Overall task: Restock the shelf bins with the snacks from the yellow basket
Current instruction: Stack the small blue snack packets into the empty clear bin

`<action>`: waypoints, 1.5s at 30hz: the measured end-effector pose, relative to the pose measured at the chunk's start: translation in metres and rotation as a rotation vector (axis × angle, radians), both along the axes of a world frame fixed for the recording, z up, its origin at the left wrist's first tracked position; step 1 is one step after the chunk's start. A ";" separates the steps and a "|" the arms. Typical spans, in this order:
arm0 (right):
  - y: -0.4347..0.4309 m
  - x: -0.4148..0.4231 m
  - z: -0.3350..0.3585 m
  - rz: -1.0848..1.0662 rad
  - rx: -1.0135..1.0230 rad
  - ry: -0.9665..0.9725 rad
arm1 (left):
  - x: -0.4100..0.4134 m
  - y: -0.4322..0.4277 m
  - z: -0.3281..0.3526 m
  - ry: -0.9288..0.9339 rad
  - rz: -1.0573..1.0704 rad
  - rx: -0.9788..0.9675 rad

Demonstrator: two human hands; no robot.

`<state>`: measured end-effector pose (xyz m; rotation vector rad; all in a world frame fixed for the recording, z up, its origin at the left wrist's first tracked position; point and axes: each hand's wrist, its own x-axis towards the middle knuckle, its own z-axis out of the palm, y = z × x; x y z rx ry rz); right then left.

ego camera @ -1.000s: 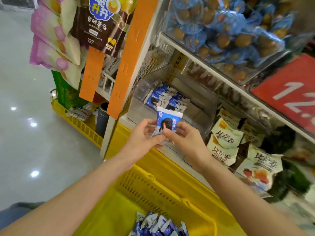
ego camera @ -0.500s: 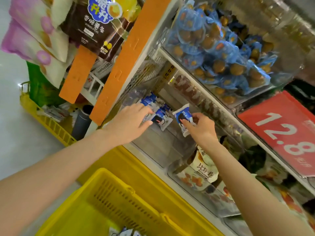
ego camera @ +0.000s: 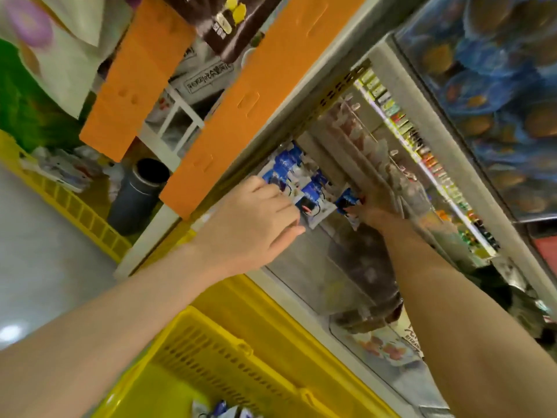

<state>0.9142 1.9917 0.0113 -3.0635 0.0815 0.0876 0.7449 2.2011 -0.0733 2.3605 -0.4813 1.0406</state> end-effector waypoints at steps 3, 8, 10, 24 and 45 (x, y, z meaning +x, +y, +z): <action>-0.004 0.005 -0.005 0.087 -0.102 -0.034 | 0.004 0.003 -0.004 -0.045 -0.048 -0.009; -0.007 0.016 -0.013 0.176 -0.247 -0.047 | 0.007 0.005 -0.008 -0.144 -0.029 -0.012; -0.005 0.019 -0.018 0.148 -0.270 -0.054 | 0.008 0.005 -0.008 -0.155 -0.022 -0.011; 0.011 -0.012 -0.009 0.210 -0.387 -0.136 | -0.008 -0.006 0.002 0.165 0.063 0.037; -0.107 -0.313 -0.142 0.532 -0.002 -0.129 | -0.128 -0.113 -0.082 0.795 -0.052 0.131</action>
